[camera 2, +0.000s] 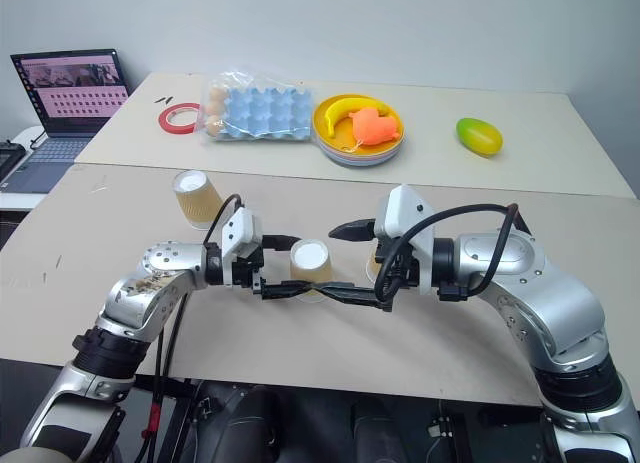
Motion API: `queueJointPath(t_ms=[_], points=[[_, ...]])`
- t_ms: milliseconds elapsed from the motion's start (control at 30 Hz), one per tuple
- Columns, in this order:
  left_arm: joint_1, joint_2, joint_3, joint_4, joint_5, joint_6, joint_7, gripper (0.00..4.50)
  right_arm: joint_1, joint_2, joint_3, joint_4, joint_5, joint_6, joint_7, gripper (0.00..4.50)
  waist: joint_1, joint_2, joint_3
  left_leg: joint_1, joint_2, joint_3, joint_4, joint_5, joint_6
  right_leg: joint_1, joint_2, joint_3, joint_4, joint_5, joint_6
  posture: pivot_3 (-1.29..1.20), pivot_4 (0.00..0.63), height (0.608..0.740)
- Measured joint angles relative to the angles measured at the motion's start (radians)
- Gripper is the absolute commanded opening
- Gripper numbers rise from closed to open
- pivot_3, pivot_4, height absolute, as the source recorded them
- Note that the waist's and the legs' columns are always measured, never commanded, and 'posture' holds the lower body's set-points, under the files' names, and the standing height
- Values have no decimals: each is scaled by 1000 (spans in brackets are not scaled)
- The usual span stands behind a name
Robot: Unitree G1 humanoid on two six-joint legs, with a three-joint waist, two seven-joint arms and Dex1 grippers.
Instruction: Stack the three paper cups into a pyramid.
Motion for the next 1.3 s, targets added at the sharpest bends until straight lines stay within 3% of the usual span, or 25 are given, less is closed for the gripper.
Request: queueJointPath(t_ms=[233,400,500,567,700,767,967,1300], points=[[-85,178,232,-116,-245,255,-20,4455,-15,32,6,70,-4,-22,27,4500,-8,1,1,0,0,0,-1,0,0,0,0,0,0,0,0,0,150,645],[-105,147,386,-115,-318,334,173,4455,-43,51,25,115,-15,-47,61,4500,2,1,1,1,0,-1,1,0,0,2,0,-1,0,0,1,0,150,645],[-81,17,465,-103,-125,236,547,4455,-50,59,30,142,-25,-64,69,4500,4,1,1,2,-1,-2,2,0,0,4,-1,-1,-1,1,1,0,150,645],[35,-88,481,-151,40,155,789,4455,-56,62,32,155,-34,-72,71,4500,-3,1,1,2,-1,-1,2,0,1,4,-2,0,-1,1,2,0,150,645],[294,-305,379,-280,182,134,1009,4455,-60,72,34,164,-42,-72,74,4500,4,0,2,0,-2,-3,2,1,0,4,-2,-2,0,1,2,0,150,645],[339,-357,350,-301,221,129,1067,4455,-64,78,37,164,-41,-72,79,4500,11,0,2,1,-2,-6,2,2,-1,5,-1,-5,1,1,2,0,150,645],[349,-346,334,-244,258,44,1046,4455,-64,80,38,157,-41,-71,77,4500,15,1,2,3,-2,-6,2,4,-2,6,-1,-5,1,3,1,0,150,645],[199,-175,361,-23,208,-12,805,4455,-67,77,27,70,-13,-40,29,4500,19,1,2,0,-2,-6,1,4,-2,4,-1,-5,-1,3,0,0,150,645]])
